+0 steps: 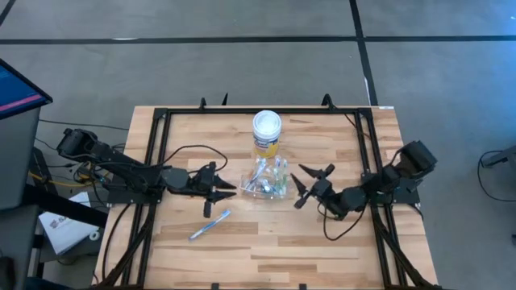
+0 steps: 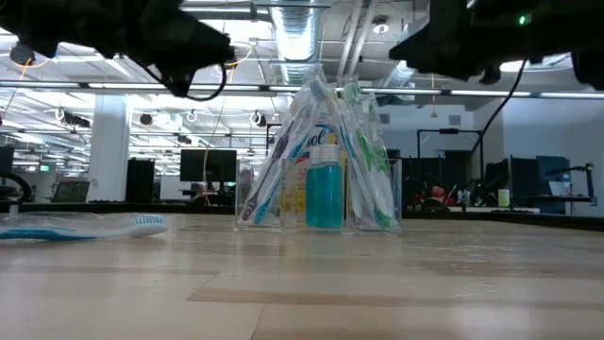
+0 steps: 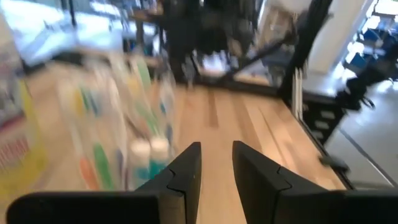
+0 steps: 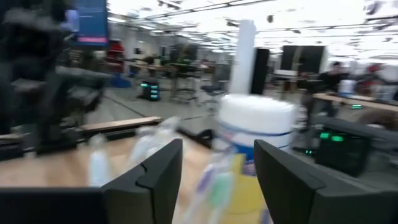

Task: Pick & Place toothbrushing station
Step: Put the blue toothbrush into the transparent organizer

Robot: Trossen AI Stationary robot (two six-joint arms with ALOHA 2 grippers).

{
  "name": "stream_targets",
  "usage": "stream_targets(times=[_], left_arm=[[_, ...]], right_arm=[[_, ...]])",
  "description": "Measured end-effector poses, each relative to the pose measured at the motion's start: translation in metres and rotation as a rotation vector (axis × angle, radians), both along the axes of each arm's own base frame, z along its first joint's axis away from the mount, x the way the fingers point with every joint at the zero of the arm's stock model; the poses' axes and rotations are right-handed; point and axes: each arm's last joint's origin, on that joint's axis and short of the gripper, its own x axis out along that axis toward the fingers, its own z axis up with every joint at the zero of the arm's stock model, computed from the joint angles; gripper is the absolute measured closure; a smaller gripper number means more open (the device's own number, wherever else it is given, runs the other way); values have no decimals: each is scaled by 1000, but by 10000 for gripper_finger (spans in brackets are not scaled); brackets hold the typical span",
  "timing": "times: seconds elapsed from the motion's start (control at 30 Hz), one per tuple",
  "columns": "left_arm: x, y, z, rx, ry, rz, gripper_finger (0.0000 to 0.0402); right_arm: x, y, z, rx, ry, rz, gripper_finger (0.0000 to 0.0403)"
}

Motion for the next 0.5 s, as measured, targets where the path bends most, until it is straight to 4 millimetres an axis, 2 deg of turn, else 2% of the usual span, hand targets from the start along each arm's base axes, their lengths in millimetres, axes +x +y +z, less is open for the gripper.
stream_targets(times=[0.27,0.5], left_arm=[[-4,-3,-17,-124,195,-96,315],[-14,-6,-36,-237,428,-96,315]], right_arm=[[-15,-5,35,-34,9,-74,237],[-18,-9,42,-73,45,-96,247]])
